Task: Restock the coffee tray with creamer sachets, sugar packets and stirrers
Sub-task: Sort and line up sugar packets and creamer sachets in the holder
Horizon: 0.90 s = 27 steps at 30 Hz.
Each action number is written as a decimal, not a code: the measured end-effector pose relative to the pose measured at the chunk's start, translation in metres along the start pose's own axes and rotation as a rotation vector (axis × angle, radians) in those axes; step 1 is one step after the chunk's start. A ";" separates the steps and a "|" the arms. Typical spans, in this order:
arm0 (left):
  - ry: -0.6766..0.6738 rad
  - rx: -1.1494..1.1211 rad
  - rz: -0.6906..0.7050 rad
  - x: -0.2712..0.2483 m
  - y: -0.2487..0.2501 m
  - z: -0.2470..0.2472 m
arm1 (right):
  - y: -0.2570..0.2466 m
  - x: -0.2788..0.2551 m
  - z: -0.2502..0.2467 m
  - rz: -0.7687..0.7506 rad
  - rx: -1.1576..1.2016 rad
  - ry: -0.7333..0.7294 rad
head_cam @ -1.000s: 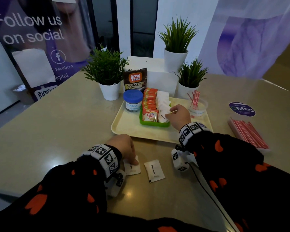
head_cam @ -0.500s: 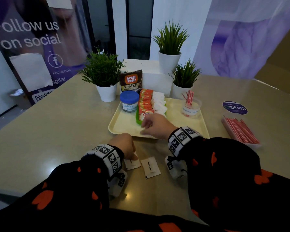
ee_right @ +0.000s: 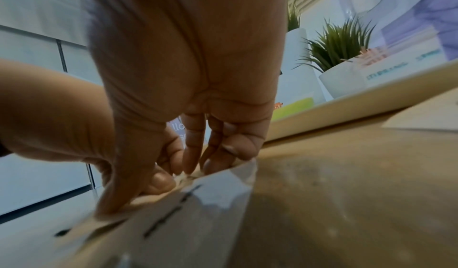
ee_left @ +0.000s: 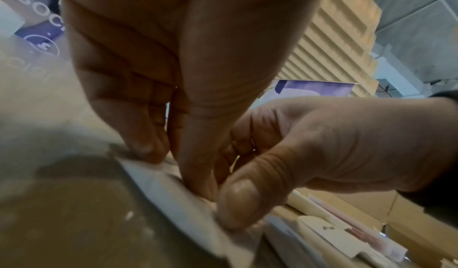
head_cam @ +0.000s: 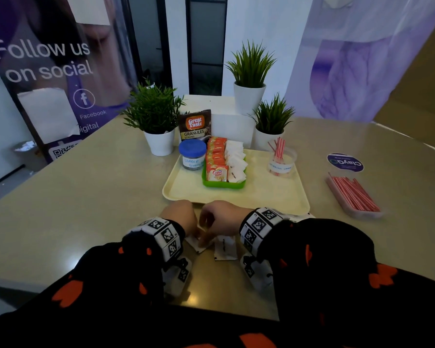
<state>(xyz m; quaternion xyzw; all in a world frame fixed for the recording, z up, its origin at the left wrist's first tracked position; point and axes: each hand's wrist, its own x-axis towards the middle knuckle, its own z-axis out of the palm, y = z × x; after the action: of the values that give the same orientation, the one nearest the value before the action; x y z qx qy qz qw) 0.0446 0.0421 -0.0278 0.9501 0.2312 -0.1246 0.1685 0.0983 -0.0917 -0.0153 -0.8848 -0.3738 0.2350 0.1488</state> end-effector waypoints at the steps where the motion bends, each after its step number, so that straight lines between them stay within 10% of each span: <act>1: 0.003 -0.008 0.002 0.000 0.001 0.000 | 0.001 -0.002 0.001 0.005 0.018 0.000; 13: 0.196 -0.632 0.190 0.006 -0.001 0.001 | 0.034 0.001 -0.001 0.073 0.461 0.341; 20: 0.169 -0.295 0.193 0.023 0.010 -0.015 | 0.082 0.024 -0.054 0.259 0.619 0.851; 27: 0.104 -0.100 0.183 0.037 0.027 -0.028 | 0.103 0.051 -0.075 0.357 0.661 0.889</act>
<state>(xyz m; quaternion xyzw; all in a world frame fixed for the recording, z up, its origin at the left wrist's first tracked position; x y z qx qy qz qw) 0.0940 0.0451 -0.0071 0.9628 0.1580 -0.0477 0.2140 0.2299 -0.1310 -0.0126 -0.8546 -0.0271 -0.0332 0.5176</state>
